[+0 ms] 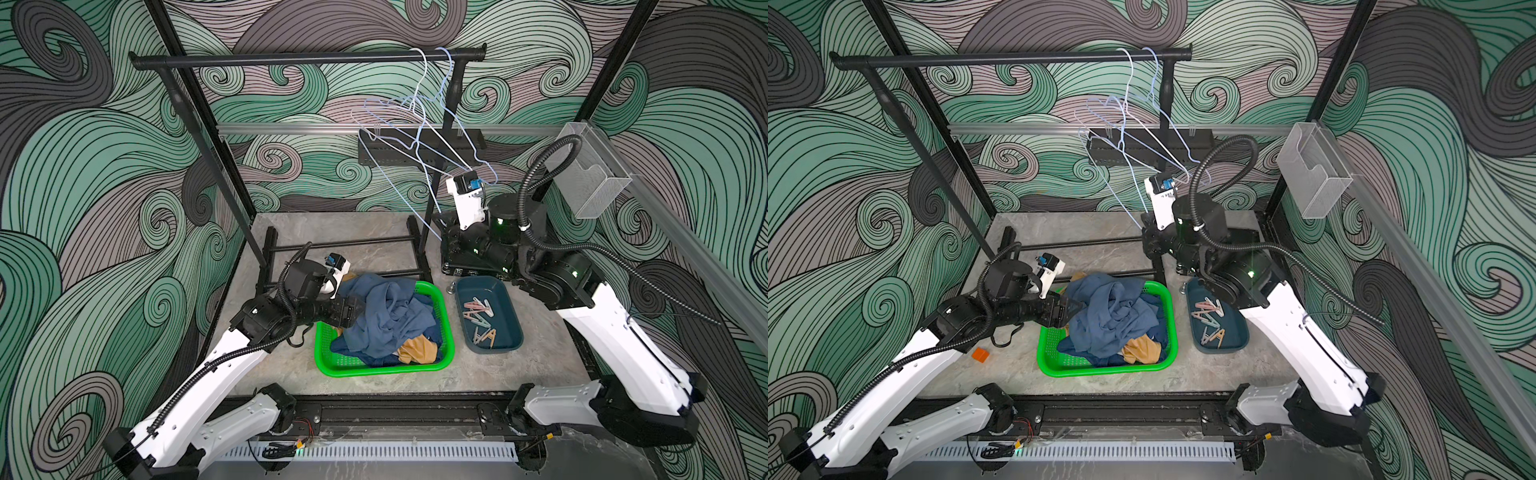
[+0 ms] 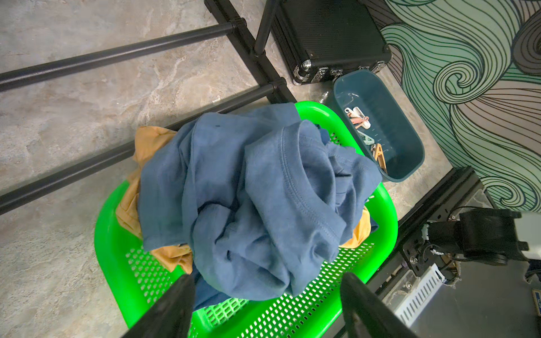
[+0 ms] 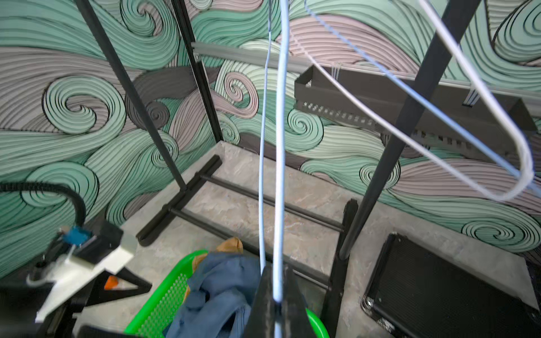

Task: Remove the clothespins securing t-shirts to the hanger
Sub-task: Place the hanger on the clothes rail.

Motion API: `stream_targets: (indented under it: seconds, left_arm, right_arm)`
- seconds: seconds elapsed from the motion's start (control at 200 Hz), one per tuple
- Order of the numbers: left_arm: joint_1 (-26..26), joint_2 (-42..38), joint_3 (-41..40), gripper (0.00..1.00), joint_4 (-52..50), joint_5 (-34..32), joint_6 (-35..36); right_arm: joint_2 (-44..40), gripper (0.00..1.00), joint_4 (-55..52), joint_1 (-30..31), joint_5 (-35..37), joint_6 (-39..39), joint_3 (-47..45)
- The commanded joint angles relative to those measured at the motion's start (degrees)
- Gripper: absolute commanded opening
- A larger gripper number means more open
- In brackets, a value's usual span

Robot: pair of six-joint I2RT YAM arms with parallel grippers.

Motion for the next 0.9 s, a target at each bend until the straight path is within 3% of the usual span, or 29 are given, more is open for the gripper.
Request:
stream_targets:
  seconds: [0.0, 0.41, 0.896]
  left_arm:
    - [0.4, -0.6, 0.7, 0.79, 1.9, -0.9, 0.7]
    - [0.4, -1.4, -0.9, 0.79, 2.7, -0.3, 0.8]
    - [0.3, -2.9, -2.0, 0.81, 2.5, -0.9, 0.7]
  right_arm:
    - [3.1, 0.0, 7.1, 0.4, 1.9, 0.7, 5.0]
    - [24.5, 0.0, 4.5, 0.1, 4.3, -4.4, 32.9]
    - [31.7, 0.0, 3.1, -4.8, 1.7, 1.4, 35.9]
